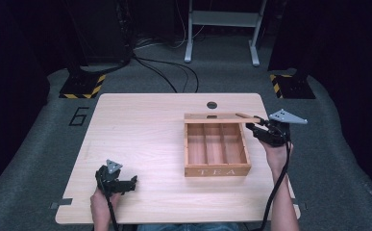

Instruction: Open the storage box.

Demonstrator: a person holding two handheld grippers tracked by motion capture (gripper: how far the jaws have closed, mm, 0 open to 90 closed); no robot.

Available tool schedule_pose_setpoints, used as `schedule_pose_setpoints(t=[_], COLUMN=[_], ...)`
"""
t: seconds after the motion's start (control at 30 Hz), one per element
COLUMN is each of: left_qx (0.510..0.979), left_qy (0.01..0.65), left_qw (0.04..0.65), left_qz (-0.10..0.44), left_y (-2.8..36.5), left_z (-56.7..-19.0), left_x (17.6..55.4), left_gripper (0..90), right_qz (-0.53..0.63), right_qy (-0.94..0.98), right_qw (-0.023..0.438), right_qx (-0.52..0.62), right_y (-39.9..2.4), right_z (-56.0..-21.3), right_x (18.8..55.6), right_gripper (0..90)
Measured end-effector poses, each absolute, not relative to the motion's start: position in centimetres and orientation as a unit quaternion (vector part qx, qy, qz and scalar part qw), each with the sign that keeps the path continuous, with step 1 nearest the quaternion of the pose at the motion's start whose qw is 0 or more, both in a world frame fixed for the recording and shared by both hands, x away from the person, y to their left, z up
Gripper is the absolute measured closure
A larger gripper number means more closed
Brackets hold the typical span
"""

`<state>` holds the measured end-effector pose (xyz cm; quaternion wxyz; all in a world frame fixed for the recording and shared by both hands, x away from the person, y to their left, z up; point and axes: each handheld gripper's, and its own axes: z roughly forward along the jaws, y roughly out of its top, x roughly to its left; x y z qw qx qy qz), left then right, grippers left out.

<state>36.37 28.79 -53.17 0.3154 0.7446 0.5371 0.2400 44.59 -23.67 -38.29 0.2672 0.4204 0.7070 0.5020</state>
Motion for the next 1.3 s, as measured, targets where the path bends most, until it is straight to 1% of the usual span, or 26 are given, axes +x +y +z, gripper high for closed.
schedule_pose_setpoints(t=[0.27,0.37,0.43,0.83,1.3], left_qx=[0.745,0.746,0.745,0.744,0.745], left_qy=[0.537,0.535,0.537,0.538,0.537], left_qw=[0.315,0.314,0.315,0.315,0.316], left_qz=[0.241,0.241,0.240,0.239,0.241], left_y=[28.8,28.8,28.8,28.8,28.8], left_z=[-53.2,-53.2,-53.2,-53.2,-53.2], left_x=[36.4,36.4,36.4,36.4,36.4], left_gripper=[0.5,0.4,0.5,0.4,0.4], right_qz=[0.489,0.487,0.487,0.481,0.461], right_qy=[0.719,0.719,0.720,0.720,0.729], right_qw=[0.256,0.249,0.239,0.216,0.196], right_qx=[0.423,0.429,0.432,0.450,0.467], right_y=[-23.8,-23.9,-24.0,-24.2,-24.2], right_z=[-39.6,-40.3,-40.8,-44.2,-46.8], right_x=[43.3,42.9,42.7,41.0,39.9], right_gripper=[56.4,53.8,53.6,53.3,52.8])
